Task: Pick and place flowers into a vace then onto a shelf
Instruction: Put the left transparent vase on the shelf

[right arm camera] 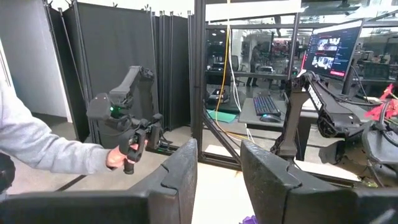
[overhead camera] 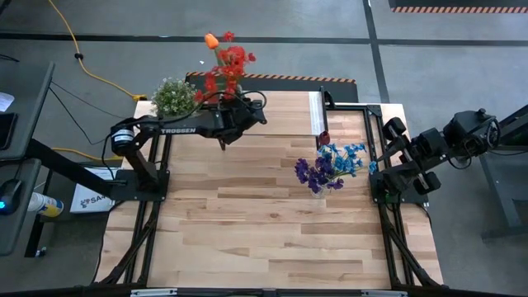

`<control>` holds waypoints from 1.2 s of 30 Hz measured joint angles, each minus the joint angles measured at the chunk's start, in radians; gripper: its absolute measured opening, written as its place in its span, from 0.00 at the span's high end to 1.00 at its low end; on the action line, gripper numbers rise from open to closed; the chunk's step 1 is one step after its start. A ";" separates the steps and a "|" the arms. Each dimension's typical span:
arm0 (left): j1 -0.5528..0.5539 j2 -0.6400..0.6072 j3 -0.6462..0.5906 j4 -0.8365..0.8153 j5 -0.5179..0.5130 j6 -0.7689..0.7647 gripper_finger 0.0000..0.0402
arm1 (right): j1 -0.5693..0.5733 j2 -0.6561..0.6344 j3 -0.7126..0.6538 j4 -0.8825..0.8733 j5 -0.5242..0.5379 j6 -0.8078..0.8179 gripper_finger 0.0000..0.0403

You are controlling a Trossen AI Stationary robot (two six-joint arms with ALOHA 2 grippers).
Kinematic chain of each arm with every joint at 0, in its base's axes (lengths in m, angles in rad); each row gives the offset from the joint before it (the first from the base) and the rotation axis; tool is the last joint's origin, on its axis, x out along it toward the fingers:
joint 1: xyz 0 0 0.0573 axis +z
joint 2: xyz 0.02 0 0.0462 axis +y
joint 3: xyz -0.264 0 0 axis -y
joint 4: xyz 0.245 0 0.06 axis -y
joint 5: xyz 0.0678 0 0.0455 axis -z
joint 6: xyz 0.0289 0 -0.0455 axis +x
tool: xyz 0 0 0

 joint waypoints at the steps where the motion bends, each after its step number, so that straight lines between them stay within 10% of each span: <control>1: 0.000 -0.001 -0.005 0.009 -0.016 -0.006 0.48 | 0.000 0.000 0.000 0.000 0.000 0.000 0.72; 36: -0.014 -0.010 -0.085 0.108 0.011 0.026 0.37 | 0.000 0.000 0.000 -0.010 0.031 0.000 0.72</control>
